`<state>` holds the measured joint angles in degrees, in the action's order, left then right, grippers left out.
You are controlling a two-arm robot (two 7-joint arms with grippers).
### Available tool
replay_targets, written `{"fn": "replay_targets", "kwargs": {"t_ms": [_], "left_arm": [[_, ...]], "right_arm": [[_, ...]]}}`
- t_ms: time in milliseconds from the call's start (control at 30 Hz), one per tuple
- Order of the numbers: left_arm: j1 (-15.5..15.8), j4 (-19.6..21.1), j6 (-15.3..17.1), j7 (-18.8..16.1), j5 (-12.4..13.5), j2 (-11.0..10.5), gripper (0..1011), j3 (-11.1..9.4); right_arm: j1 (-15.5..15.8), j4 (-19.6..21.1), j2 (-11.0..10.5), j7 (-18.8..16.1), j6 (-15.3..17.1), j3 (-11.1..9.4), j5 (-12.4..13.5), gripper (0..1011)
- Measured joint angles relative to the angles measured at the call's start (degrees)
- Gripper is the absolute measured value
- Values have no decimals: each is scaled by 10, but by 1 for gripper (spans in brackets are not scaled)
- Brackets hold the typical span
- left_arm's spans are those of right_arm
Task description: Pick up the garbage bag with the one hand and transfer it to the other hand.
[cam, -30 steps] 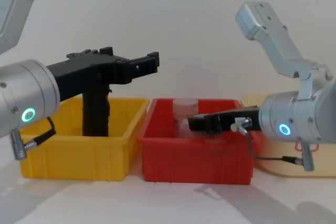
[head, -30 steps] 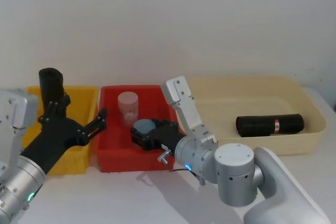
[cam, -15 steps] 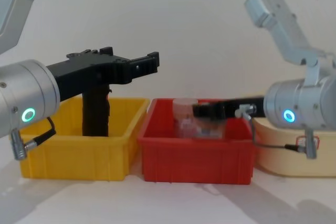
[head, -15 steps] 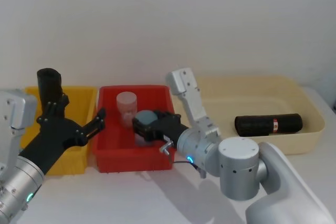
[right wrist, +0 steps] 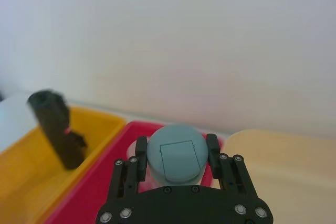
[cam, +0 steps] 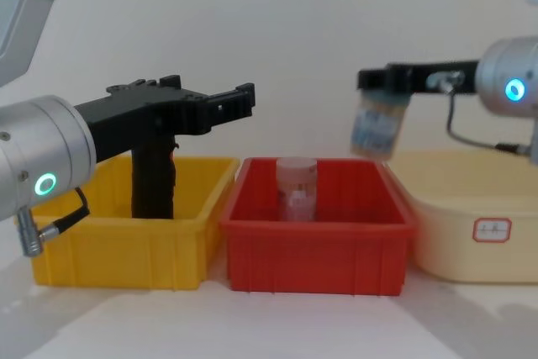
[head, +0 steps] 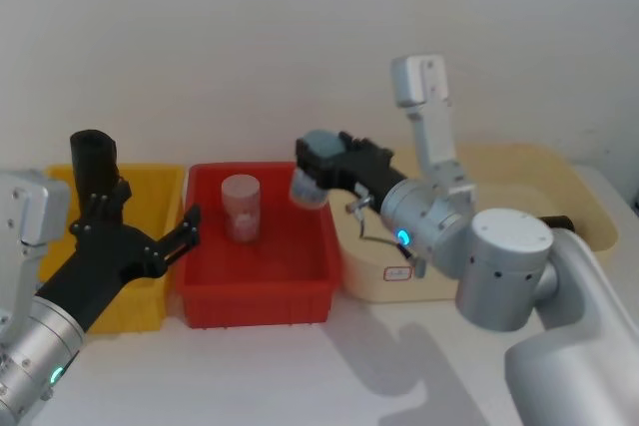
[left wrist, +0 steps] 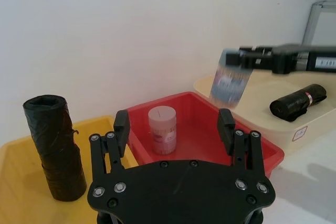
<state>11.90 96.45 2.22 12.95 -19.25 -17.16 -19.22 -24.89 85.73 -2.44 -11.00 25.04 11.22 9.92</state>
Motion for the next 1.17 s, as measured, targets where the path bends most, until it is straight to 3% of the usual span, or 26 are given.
{"fn": "replay_targets", "kwargs": {"t_ms": [367,833,1167], "left_arm": [[0,0,0,0,0,0,1000,0],[0,0,0,0,0,0,1000,0],[0,0,0,0,0,0,1000,0]], "right_arm": [[-20,-19,-15,31,-15,-41,0,650],[-12,-50,-32,51,-25,-57,-21,999],[10,-27,-35,50,-26,-73,-16,1004]]}}
